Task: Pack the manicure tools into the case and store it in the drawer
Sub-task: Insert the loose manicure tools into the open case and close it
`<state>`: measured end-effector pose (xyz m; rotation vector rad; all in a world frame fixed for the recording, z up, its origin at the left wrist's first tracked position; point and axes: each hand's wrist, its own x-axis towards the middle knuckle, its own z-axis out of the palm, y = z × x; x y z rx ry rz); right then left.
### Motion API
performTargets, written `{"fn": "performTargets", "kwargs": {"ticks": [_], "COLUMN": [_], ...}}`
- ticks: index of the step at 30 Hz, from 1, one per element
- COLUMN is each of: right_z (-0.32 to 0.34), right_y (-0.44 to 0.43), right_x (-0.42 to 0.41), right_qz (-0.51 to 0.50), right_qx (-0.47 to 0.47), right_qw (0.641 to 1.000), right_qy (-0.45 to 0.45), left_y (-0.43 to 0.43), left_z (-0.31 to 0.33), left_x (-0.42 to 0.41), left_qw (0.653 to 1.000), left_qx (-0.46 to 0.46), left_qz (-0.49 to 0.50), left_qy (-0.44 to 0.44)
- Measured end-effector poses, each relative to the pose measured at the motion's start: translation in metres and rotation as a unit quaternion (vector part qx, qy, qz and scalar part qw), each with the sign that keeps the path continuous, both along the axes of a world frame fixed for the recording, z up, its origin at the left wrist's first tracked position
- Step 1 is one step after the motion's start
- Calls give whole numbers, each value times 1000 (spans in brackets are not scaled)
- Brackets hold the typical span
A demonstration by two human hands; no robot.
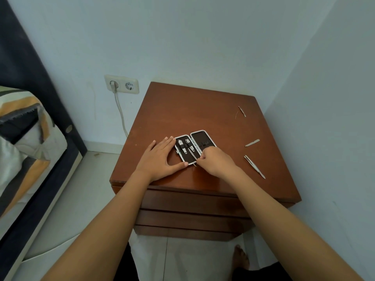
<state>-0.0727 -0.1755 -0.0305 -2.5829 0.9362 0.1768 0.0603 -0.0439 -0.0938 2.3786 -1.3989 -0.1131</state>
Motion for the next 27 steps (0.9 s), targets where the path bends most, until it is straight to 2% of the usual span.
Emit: {"fn": "performTargets", "kwargs": {"ticks": [5,9,12,14,17,19,23,27], "right_z": [-5,-22,-36,-41,-40,-36,-29,-27], "right_y": [3,9,12,13,12,3,-33,-64], "right_x": [15,10,-6,-11,-12,-17,-52,-91], "right_qz": [-9,8,78,115,140,115,-30,-163], "right_qx": [-5,-47,-143,-179,-165,-135,-104,-114], "right_qw": [1000,987,962,951,954,959,960,955], "right_qy": [-26,-153,-220,-225,-207,-219,-257,-218], "left_y": [1,1,1,0,0,0,0,0], "left_z": [0,0,0,0,-1,-1,1,2], "left_x": [-1,0,-1,-1,-1,-1,-2,-4], "left_qw": [1000,1000,1000,1000,1000,1000,1000,1000], "left_qx": [1,3,4,0,-8,-13,-11,-13], "left_qz": [-7,-9,-7,-1,3,4,7,14], "left_qy": [-9,-10,-8,-7,-4,0,2,7]}}
